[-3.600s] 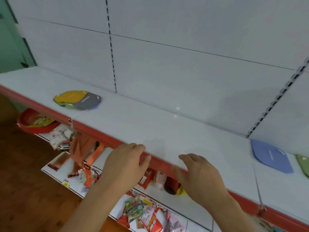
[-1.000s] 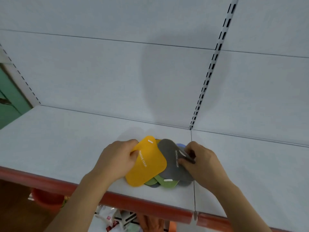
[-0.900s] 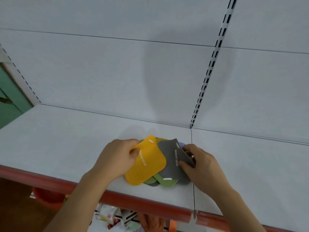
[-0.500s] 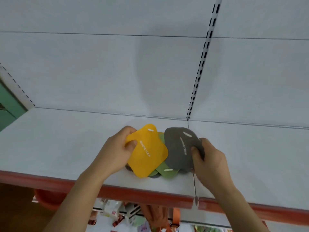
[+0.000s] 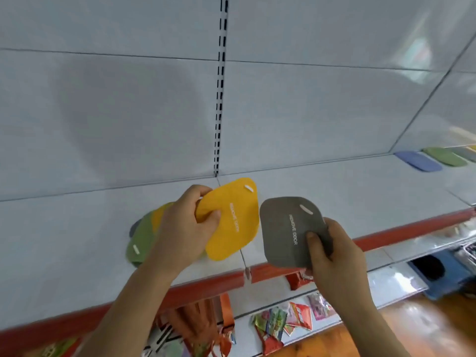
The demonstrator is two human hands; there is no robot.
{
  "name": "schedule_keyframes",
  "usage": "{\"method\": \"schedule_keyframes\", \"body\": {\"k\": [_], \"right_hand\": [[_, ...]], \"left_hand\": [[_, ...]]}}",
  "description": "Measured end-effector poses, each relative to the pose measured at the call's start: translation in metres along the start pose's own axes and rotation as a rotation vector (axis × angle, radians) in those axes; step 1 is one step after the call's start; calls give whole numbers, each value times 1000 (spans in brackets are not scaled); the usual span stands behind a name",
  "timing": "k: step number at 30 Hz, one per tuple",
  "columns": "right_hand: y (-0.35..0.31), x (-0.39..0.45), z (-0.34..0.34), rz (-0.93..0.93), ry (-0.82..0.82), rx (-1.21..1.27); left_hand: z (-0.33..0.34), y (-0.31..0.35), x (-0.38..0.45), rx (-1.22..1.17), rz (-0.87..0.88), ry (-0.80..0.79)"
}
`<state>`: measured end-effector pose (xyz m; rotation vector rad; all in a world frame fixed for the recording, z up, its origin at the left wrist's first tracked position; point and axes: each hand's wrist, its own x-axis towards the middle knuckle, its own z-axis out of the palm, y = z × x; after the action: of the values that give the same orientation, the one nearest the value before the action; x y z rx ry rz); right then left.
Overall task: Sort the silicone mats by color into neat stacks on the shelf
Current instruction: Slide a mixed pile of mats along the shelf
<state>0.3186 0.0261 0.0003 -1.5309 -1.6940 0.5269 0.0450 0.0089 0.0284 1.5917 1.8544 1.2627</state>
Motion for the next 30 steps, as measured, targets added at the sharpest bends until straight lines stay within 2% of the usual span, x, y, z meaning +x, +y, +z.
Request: {"method": "schedule_keyframes", "body": {"k": [6,11,17,24,30], "right_hand": [[27,-21,-53,128,155,49],[61,-27,-97,200,251,71],[129,-19,-162,235,308,102],[216,6,-258,268,366,141],[279,29,-322,299,427,185]], "left_hand": [[57,31,2,-98,64,-146],[115,66,1,-73,119,-246],[201,130,-7,-18,201,-278],[315,211,-9,-26,210,-256],[403,262,-1,-57,180,-323]]}}
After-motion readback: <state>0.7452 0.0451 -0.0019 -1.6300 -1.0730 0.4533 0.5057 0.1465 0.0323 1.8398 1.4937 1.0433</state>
